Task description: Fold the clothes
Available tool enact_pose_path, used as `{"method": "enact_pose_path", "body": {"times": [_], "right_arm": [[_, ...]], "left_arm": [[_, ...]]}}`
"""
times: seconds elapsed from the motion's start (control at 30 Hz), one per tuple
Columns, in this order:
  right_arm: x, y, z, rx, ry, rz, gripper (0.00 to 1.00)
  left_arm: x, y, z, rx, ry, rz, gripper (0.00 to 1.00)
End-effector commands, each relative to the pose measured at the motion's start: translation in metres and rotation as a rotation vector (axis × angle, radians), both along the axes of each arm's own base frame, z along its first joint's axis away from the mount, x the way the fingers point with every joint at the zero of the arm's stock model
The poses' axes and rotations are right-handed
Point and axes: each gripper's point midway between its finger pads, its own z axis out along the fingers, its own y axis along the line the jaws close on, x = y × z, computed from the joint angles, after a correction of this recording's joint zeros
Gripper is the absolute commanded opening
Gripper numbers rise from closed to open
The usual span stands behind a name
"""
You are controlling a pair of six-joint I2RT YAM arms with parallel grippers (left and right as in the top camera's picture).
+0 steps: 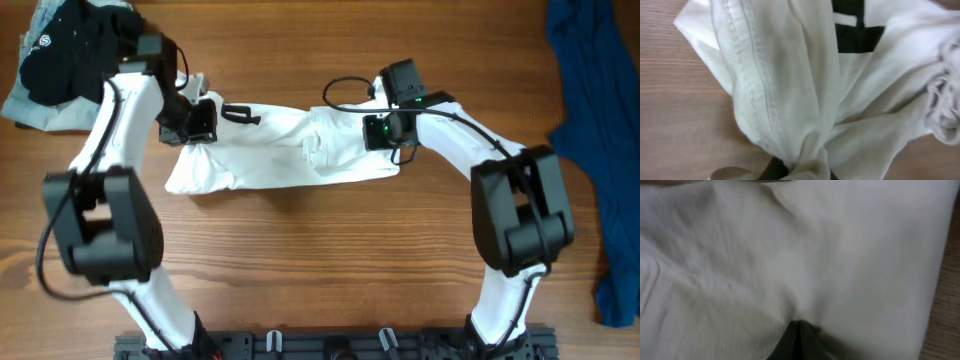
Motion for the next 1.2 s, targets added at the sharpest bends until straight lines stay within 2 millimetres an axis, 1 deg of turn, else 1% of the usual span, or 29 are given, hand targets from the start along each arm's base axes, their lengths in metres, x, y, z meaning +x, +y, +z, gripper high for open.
{"method": "enact_pose_path", "body": {"times": [0.0, 0.07, 0.1, 0.13, 0.2, 0.23, 0.3, 0.4, 0.47, 0.53, 0.6, 0.67, 0.73, 0.77, 0.8, 0.87, 0.93, 0.97, 1.0, 1.03, 1.07, 1.1, 1.13, 1.17], "right_arm": [[-0.015, 0.001, -0.040, 0.010, 0.106, -0.014, 0.04], [-0.017, 0.005, -0.045, 0.028, 0.121, -0.008, 0.04], [-0.017, 0.007, -0.045, 0.041, 0.121, -0.007, 0.04], [-0.016, 0.008, -0.045, 0.047, 0.120, -0.010, 0.04], [-0.015, 0.010, -0.044, 0.059, 0.120, -0.025, 0.04], [-0.015, 0.010, -0.044, 0.062, 0.120, -0.024, 0.04], [-0.015, 0.010, -0.044, 0.062, 0.122, -0.025, 0.04], [-0.015, 0.012, -0.043, 0.084, 0.128, -0.028, 0.04], [-0.012, 0.015, -0.039, 0.132, 0.127, -0.024, 0.04], [-0.003, 0.016, -0.024, 0.200, 0.101, -0.027, 0.04], [0.013, 0.012, 0.008, 0.290, 0.037, -0.032, 0.04], [0.032, -0.003, 0.062, 0.383, -0.058, -0.064, 0.04], [0.041, -0.021, 0.109, 0.438, -0.153, -0.079, 0.04], [0.044, -0.041, 0.144, 0.459, -0.228, -0.108, 0.04], [0.044, -0.056, 0.167, 0.459, -0.281, -0.127, 0.05], [0.040, -0.082, 0.204, 0.454, -0.369, -0.163, 0.04], [0.035, -0.102, 0.226, 0.440, -0.424, -0.196, 0.04], [0.032, -0.112, 0.234, 0.435, -0.441, -0.215, 0.04], [0.031, -0.117, 0.236, 0.433, -0.445, -0.227, 0.04], [0.031, -0.123, 0.235, 0.430, -0.441, -0.240, 0.04], [0.030, -0.125, 0.233, 0.429, -0.434, -0.246, 0.04], [0.030, -0.125, 0.232, 0.428, -0.431, -0.246, 0.04], [0.029, -0.125, 0.231, 0.427, -0.428, -0.246, 0.04], [0.029, -0.124, 0.231, 0.424, -0.428, -0.241, 0.04]], "left_arm": [[-0.003, -0.012, 0.028, -0.001, -0.059, -0.024, 0.04], [-0.005, -0.032, 0.035, -0.038, -0.075, -0.061, 0.04], [-0.006, -0.048, 0.036, -0.058, -0.077, -0.087, 0.04], [-0.006, -0.059, 0.036, -0.062, -0.078, -0.091, 0.04], [-0.003, -0.087, 0.038, -0.075, -0.102, -0.106, 0.04], [0.001, -0.101, 0.040, -0.087, -0.125, -0.102, 0.04], [0.012, -0.142, 0.047, -0.131, -0.188, -0.081, 0.04], [0.019, -0.187, 0.056, -0.199, -0.246, -0.047, 0.04], [0.021, -0.207, 0.055, -0.226, -0.259, -0.042, 0.04], [0.021, -0.224, 0.047, -0.242, -0.255, -0.045, 0.04], [0.020, -0.237, 0.037, -0.247, -0.245, -0.056, 0.04], [0.020, -0.247, 0.027, -0.248, -0.240, -0.073, 0.04], [0.020, -0.254, 0.019, -0.249, -0.236, -0.081, 0.04], [0.020, -0.258, 0.016, -0.251, -0.236, -0.089, 0.04], [0.020, -0.263, 0.013, -0.254, -0.239, -0.097, 0.05], [0.020, -0.271, 0.012, -0.263, -0.250, -0.113, 0.06], [0.020, -0.281, 0.014, -0.277, -0.272, -0.131, 0.08], [0.021, -0.286, 0.016, -0.287, -0.286, -0.141, 0.15], [0.021, -0.293, 0.018, -0.297, -0.301, -0.152, 0.27], [0.020, -0.299, 0.021, -0.308, -0.316, -0.164, 0.49], [0.019, -0.305, 0.023, -0.317, -0.329, -0.176, 0.82], [0.018, -0.309, 0.025, -0.323, -0.337, -0.184, 0.97], [0.018, -0.312, 0.026, -0.328, -0.344, -0.189, 1.00], [0.019, -0.314, 0.030, -0.333, -0.357, -0.195, 1.00]]}}
